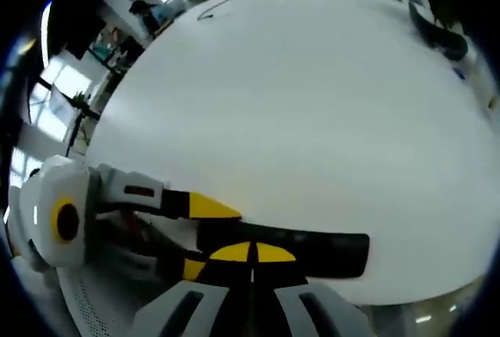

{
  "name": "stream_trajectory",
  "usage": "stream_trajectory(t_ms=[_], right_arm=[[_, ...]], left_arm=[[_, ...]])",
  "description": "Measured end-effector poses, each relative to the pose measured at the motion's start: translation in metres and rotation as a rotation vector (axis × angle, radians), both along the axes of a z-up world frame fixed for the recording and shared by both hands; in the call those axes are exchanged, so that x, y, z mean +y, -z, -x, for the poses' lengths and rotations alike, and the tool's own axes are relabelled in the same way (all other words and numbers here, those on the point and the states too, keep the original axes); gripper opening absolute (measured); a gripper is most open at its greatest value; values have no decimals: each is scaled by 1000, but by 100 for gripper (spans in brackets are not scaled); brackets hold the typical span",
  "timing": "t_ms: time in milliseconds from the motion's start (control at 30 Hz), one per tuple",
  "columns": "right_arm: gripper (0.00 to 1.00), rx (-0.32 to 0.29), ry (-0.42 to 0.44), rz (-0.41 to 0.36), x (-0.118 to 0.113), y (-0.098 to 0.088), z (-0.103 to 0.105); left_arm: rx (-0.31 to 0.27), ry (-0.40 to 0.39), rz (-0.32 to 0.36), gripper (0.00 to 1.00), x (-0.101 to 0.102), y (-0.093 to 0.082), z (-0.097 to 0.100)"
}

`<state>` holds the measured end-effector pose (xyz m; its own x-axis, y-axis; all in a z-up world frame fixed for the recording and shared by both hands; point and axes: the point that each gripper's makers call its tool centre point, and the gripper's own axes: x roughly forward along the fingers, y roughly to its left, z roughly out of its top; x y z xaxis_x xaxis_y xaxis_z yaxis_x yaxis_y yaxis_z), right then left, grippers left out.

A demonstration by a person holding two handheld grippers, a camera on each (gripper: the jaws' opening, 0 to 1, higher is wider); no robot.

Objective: Press the specified remote control buttons in sequence, fully releasing each button before pressing the next.

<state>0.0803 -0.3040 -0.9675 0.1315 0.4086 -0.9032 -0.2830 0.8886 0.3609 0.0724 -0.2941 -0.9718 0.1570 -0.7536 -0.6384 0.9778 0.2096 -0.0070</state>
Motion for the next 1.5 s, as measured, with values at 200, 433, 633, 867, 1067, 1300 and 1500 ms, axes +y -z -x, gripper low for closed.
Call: stream_trajectory(t_ms=[200,433,633,867,1067,1300,1500], right_arm=[[0,99,-27,38,1,1,0],[0,31,-125,117,1,1,1],[0,45,-104,121,0,2,1],[0,136,-51,50,-1,1,2],[0,180,124,-189,11,-7,12],[0,-149,239,-278,-8,-45,-12],[0,-354,182,-165,-33,-70,-15]], left_arm=[[6,3,-18,25,-1,0,0],[7,9,-25,25,-1,0,1],[1,10,-18,25,-2,0,1],[7,10,-23,24,-2,0,1],[3,13,-28,24,-2,0,1],[-1,8,-14,25,-1,-1,2],[-2,5,-13,25,-1,-1,2]])
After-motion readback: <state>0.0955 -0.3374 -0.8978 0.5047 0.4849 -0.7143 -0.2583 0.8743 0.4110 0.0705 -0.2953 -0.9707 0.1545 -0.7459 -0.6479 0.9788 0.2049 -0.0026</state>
